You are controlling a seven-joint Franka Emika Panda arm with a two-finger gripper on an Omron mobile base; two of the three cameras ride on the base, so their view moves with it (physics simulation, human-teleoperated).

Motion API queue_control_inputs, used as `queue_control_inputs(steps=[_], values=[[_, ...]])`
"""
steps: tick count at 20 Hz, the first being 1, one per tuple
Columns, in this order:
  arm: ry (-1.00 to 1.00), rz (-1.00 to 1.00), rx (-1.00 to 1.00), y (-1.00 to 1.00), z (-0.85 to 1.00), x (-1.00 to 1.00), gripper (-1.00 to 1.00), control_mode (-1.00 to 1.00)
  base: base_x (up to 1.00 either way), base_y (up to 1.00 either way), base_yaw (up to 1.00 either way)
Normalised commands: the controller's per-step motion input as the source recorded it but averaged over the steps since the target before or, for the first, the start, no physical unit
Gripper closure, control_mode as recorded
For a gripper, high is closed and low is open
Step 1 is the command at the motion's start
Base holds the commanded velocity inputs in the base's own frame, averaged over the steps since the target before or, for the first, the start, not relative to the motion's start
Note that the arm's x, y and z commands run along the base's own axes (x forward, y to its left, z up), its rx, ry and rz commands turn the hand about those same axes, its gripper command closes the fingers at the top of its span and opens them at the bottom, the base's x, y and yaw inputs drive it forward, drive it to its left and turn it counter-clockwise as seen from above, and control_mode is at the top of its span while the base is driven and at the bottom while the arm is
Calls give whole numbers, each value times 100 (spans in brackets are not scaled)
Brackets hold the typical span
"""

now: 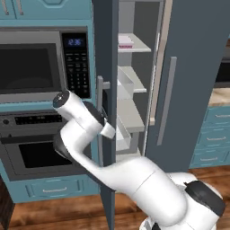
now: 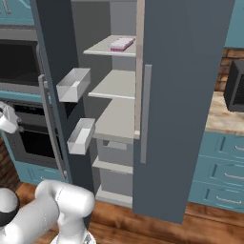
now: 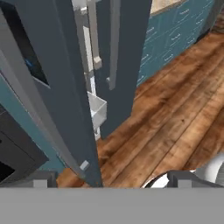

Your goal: The ice cube tray has been filled with water. Take the tray and place it in the freezer to make ice. Close the freezer door after placing the tray.

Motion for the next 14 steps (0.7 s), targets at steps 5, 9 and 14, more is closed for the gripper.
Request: queue_control_inputs(steps=[5, 9, 14], values=[[14, 8, -39, 8, -60, 4, -100, -100, 0, 0, 0], [20, 22, -22, 0, -53, -9, -100, -100, 0, 0, 0], [18, 35, -10, -1, -9, -26, -100, -100, 0, 0, 0]])
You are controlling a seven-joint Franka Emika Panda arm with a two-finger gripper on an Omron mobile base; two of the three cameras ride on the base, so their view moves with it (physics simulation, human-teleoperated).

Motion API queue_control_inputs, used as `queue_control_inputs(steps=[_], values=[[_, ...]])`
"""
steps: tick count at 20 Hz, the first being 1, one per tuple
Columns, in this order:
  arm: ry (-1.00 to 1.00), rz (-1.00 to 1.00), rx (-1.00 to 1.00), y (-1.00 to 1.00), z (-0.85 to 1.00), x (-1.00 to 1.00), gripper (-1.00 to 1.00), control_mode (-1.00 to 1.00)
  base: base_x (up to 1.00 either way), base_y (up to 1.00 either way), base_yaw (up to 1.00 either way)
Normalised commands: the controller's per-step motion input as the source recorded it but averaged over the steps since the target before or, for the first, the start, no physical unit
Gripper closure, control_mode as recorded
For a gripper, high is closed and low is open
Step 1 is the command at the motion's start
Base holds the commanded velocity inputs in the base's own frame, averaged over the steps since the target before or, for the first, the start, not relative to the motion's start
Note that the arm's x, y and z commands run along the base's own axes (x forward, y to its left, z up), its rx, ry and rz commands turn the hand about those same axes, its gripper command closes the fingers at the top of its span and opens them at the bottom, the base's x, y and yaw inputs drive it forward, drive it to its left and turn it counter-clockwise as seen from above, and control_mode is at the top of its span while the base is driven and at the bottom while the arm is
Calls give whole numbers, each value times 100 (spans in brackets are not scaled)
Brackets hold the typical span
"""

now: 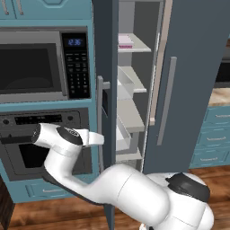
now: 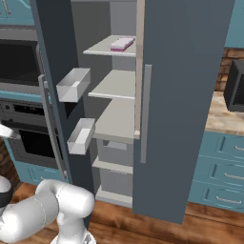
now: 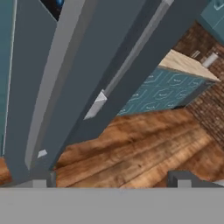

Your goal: The ice cube tray has been filled with water. Take the tray and place it in the freezer to make ice. Close the freezer door after placing the tray.

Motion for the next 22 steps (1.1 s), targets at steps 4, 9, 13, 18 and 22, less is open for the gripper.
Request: queue_control_inputs(steps=[4, 9, 13, 18, 22], values=[[5, 49, -4, 0, 0, -34, -100, -100, 0, 0, 0], [3, 25, -14, -4, -9, -8, -100, -100, 0, 0, 0], [0, -4, -17, -18, -14, 1, -100, -100, 0, 0, 0], [5, -10, -18, -1, -3, 14, -100, -100, 0, 0, 0], [13, -9, -17, 0, 0, 26, -100, -100, 0, 0, 0]])
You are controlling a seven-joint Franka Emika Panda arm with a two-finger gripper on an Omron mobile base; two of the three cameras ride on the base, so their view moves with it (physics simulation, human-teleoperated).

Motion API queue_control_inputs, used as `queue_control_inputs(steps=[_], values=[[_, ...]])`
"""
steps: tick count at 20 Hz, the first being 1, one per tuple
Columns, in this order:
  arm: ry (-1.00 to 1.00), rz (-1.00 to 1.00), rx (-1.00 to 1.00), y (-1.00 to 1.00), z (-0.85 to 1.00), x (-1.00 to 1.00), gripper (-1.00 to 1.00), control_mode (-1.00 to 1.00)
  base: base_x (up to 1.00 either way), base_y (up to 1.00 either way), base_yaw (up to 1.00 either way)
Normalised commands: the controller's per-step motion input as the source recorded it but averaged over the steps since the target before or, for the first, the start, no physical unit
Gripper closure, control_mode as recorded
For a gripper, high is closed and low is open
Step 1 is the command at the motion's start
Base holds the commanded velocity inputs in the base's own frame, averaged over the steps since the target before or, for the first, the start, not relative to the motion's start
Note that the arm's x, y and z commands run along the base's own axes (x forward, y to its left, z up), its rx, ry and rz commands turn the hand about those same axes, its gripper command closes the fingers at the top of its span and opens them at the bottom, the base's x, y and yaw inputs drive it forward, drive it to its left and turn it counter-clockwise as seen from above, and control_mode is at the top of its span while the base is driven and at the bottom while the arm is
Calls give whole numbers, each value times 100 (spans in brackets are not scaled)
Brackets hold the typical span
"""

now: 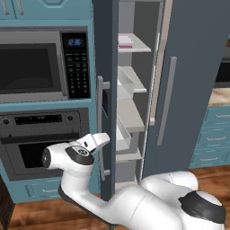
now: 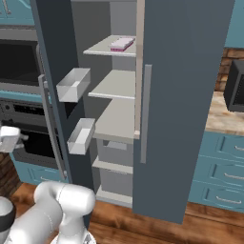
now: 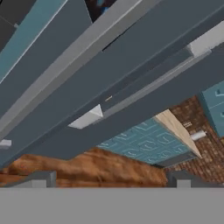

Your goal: The ice cube tray has been filled with water. Take the tray and place it in the freezer to make ice. Close the freezer door after placing the tray.

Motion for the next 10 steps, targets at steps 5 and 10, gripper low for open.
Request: queue_control_inputs(steps=[5, 10], values=[[11, -4, -13, 1, -16, 46, -100, -100, 0, 0, 0], [4, -2, -19, 1, -28, 46, -100, -100, 0, 0, 0]])
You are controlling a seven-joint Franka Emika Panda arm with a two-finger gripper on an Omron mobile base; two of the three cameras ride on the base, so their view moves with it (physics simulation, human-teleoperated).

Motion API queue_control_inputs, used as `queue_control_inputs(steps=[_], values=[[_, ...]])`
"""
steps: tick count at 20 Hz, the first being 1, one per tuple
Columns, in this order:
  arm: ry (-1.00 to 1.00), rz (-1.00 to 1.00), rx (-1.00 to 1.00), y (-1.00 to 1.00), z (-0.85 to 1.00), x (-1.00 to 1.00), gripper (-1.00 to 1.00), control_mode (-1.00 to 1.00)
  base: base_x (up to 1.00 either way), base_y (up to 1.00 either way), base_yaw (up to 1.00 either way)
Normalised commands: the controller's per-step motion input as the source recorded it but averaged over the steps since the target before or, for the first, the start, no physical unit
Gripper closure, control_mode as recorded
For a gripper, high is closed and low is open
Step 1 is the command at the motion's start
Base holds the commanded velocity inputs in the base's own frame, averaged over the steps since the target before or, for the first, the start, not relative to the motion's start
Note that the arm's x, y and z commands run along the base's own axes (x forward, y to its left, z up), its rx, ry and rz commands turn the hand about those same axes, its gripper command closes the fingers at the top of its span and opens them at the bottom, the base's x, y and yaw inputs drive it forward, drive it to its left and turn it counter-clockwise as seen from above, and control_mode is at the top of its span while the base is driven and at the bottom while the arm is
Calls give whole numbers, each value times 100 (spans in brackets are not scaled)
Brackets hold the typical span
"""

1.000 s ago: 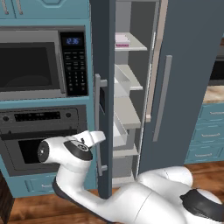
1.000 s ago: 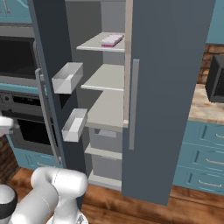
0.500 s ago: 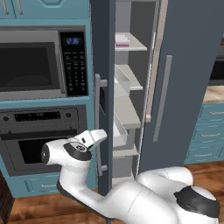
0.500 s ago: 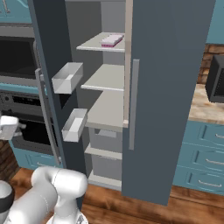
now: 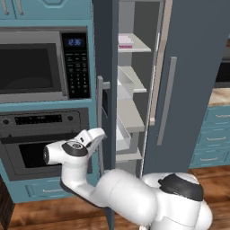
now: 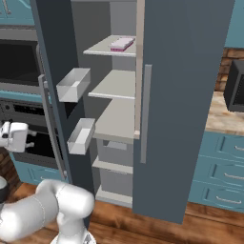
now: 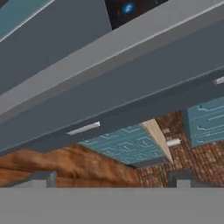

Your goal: The ice cube tray has been filled with water. Take the tray and place it in the freezer to make ice. Close the freezer door after placing the tray.

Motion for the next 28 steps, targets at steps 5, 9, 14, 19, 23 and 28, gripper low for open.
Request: queue_control_inputs(steps=[5, 9, 14, 19, 23, 28], values=[[0, -2, -20, 12, -22, 41, -100, -100, 0, 0, 0], [3, 0, -17, 23, -12, 55, -100, -100, 0, 0, 0], [10, 0, -8, 8, -16, 78, -100, -100, 0, 0, 0], [16, 0, -7, 0, -26, 96, -100, -100, 0, 0, 0], [18, -2, -9, 3, -34, 98, -100, -100, 0, 0, 0], [15, -8, -9, 0, -20, 50, -100, -100, 0, 0, 0]])
